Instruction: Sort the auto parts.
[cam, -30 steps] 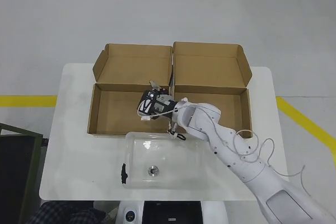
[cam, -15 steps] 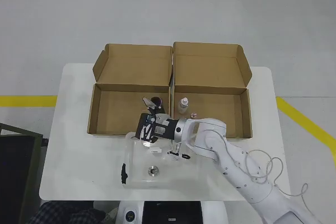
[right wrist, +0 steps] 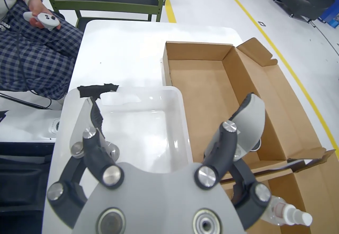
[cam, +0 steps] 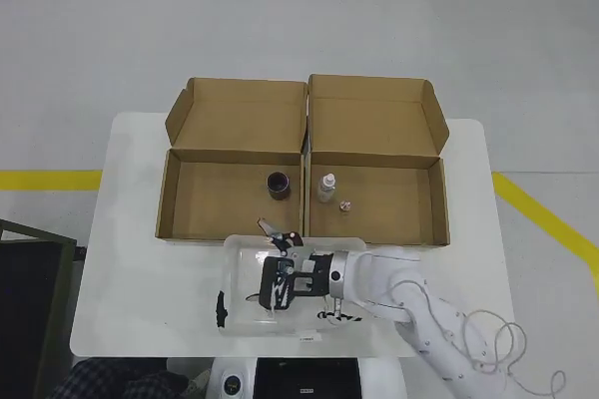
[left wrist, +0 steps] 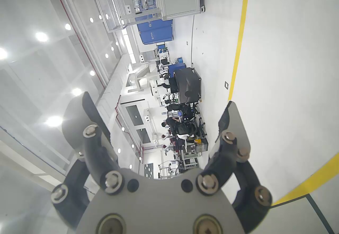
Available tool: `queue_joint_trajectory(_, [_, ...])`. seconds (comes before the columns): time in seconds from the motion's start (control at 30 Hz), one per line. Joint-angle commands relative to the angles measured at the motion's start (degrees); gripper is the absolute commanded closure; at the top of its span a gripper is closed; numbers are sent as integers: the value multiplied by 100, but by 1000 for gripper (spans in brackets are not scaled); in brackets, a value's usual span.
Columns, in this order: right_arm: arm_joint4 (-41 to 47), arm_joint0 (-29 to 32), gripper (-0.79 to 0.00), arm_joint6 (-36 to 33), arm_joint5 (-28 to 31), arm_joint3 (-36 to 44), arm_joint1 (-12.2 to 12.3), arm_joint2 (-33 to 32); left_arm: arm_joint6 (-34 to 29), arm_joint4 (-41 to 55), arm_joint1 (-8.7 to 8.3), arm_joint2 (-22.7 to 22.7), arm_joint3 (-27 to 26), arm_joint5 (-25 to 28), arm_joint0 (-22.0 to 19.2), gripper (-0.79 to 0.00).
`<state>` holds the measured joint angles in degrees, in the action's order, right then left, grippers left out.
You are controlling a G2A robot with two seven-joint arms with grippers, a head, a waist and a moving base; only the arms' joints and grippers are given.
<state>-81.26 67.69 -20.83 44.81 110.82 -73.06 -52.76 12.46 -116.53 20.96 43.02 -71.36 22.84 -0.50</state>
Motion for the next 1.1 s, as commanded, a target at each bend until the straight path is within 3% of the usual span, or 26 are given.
queue_joint_trajectory(0.0, [-141, 156, -785, 98, 101, 68, 44, -41, 0, 0, 0, 0, 0, 0, 0, -785])
queue_joint_trajectory(0.17, [-474, 409, -773, 287, 257, 101, 130, -115, 0, 0, 0, 0, 0, 0, 0, -785])
queue_joint_trajectory(0.37, [-828, 578, -690, 545, 349, 2, 206, -150, 0, 0, 0, 0, 0, 0, 0, -785])
queue_joint_trajectory(0.67, [-1265, 691, -656, 820, 465, -228, 304, -198, 0, 0, 0, 0, 0, 0, 0, -785])
queue_joint_trajectory(1.07, [-1543, 646, -656, 694, 789, -511, 377, -37, 0, 0, 0, 0, 0, 0, 0, -785])
